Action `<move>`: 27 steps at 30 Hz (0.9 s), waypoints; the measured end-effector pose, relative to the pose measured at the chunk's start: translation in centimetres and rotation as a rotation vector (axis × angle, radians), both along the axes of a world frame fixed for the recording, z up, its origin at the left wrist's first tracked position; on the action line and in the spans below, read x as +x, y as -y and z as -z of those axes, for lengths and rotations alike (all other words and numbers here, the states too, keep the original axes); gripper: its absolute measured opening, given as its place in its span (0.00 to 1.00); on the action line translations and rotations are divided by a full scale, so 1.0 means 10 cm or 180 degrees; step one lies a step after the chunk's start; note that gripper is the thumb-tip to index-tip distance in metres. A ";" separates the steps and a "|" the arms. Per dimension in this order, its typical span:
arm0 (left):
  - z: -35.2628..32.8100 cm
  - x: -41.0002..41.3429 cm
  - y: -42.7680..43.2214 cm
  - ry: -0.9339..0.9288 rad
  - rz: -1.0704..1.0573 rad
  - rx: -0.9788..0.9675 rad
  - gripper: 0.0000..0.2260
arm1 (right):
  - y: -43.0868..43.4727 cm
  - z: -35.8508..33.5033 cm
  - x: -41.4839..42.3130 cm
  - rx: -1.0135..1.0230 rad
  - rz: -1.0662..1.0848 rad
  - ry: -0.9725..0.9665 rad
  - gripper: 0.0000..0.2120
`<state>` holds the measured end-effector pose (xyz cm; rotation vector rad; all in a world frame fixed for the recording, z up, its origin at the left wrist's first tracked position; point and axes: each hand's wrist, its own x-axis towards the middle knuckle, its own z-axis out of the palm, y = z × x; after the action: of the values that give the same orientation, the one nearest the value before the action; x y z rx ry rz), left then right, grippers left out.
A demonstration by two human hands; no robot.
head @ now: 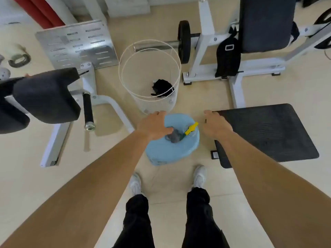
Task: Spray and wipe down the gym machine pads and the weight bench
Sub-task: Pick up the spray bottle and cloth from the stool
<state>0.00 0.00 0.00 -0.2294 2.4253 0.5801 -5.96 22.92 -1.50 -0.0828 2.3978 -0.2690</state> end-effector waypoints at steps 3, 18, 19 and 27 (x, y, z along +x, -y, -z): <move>0.30 0.03 -0.31 0.0158 -0.0099 0.0315 0.37 | -0.22 0.28 0.10 -0.0110 0.0260 0.0087 0.28; 1.11 -0.12 -0.91 -0.0319 -0.0354 0.0421 0.07 | -0.29 1.24 0.07 -0.0866 0.0691 0.0361 0.31; 1.04 -0.15 -0.88 -0.0368 -0.0378 0.0468 0.07 | -0.30 1.22 0.06 -0.0842 0.0726 0.0383 0.32; -0.17 -0.52 -0.36 -0.0734 -0.0524 0.1272 0.02 | -0.14 0.53 -0.03 -0.1129 0.0340 0.0719 0.51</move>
<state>-5.21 3.63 1.70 -0.2021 2.4549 1.2056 -6.29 24.29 -6.78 -0.0821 2.1109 -0.7140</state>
